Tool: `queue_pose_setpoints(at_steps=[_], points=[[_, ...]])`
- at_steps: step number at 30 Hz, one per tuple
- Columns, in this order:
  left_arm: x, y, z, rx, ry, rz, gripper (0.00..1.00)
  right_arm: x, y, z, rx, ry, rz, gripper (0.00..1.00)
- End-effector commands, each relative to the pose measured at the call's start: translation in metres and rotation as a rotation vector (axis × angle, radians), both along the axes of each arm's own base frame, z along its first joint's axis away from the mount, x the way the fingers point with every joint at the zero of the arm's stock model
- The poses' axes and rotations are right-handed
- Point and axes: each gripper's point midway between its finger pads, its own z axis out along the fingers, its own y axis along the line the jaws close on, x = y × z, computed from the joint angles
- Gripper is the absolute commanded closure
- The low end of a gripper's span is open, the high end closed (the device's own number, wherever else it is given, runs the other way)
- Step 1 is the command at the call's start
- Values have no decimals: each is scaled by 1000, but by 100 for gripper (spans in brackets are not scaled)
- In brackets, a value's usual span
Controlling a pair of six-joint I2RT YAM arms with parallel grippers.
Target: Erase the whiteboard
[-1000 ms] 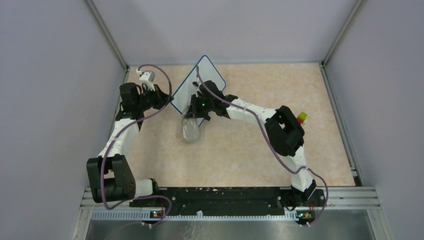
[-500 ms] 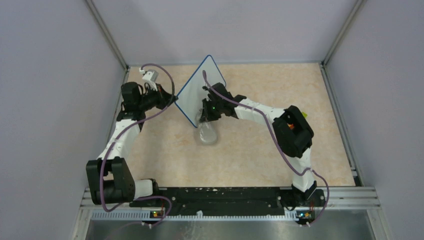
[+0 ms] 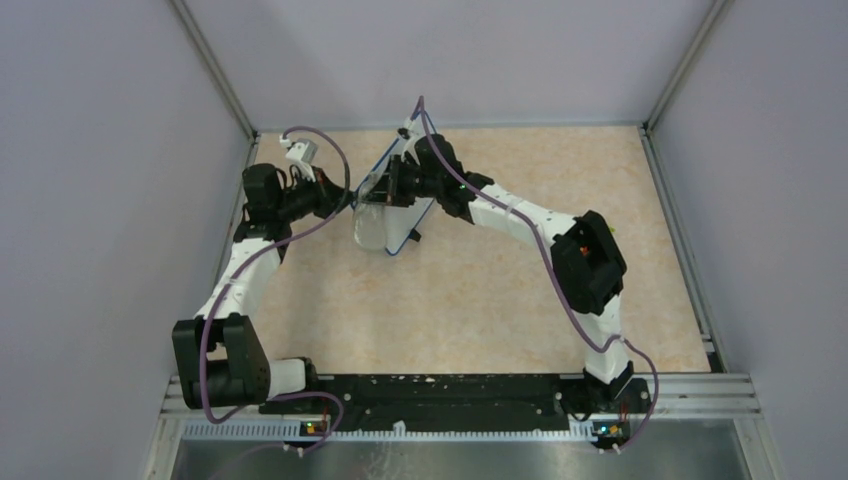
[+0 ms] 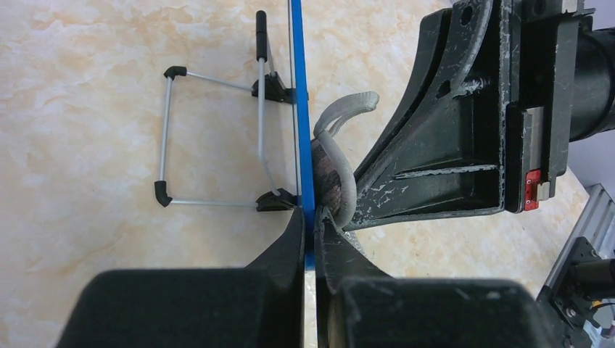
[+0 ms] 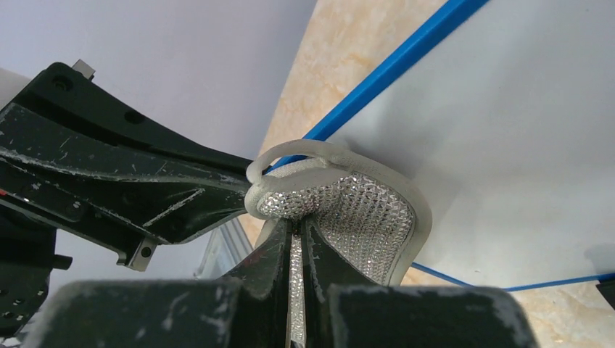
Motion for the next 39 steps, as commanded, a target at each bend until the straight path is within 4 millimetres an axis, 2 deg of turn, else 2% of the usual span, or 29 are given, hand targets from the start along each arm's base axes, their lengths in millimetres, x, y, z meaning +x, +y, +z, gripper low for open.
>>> queue_pose_setpoints(at_steps=[1, 9, 12, 16, 19, 22, 25, 29, 32, 35, 39], points=[[-15, -17, 8, -22, -20, -93, 100, 7, 16, 28, 119, -4, 4, 100], [-17, -19, 8, -24, -25, -105, 100, -12, 31, -8, 103, 122, 93, 100], [-17, -20, 7, -24, -21, -108, 100, -33, 45, -11, 91, 133, 212, 100], [-15, -19, 6, -19, -17, -97, 100, -62, 53, -22, 93, 172, 328, 100], [-13, -17, 2, -10, -6, -76, 100, -79, 52, -23, 111, 193, 394, 100], [-7, -10, -5, 17, 18, -32, 100, -89, 42, -28, 128, 231, 424, 100], [-4, -4, -15, 43, 65, 9, 100, -84, 19, -34, 126, 242, 379, 100], [-2, -1, -20, 58, 87, 24, 100, -58, -30, -52, 106, 252, 248, 100], [-1, 0, -20, 57, 87, 24, 100, -37, -60, -63, 66, 236, 170, 100], [-1, 1, -20, 61, 86, 30, 100, -18, -73, -73, 10, 200, 109, 100], [-1, 1, -20, 63, 86, 28, 100, 4, -66, -79, -19, 155, 72, 100]])
